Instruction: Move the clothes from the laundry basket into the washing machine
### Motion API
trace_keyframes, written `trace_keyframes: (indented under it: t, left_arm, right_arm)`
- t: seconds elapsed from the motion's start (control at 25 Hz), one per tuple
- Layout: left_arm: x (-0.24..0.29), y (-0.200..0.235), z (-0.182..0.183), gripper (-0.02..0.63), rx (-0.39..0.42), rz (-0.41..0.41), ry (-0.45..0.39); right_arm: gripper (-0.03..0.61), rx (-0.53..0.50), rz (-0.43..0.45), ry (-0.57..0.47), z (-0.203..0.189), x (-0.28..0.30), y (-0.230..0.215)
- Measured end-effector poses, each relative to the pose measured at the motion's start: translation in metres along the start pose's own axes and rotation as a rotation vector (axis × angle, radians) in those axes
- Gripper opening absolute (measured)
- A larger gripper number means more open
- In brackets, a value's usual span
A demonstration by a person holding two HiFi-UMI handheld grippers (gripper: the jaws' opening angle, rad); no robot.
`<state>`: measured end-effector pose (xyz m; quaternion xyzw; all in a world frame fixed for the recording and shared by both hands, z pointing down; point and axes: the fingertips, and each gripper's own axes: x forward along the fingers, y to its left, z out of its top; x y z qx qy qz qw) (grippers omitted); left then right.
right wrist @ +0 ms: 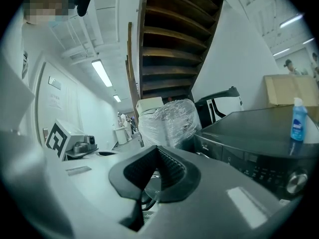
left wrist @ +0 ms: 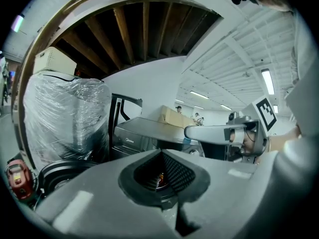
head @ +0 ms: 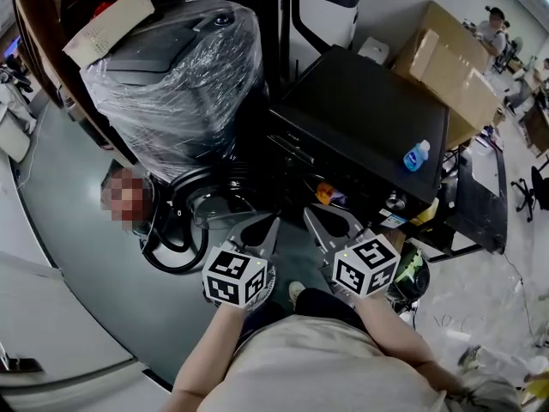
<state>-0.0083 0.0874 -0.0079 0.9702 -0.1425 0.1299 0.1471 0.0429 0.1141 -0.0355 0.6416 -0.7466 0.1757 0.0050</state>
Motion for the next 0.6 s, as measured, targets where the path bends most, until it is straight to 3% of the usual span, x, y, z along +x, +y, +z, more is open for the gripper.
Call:
trace_keyframes:
  t: [0.6]
  left_arm:
    - [-0.0071,0.0106,0.0017,0.003,-0.003,0.003,-0.009]
  right_arm:
    - [0.023,-0.008,0.014,0.025,-0.0012,0.0061,0.0047]
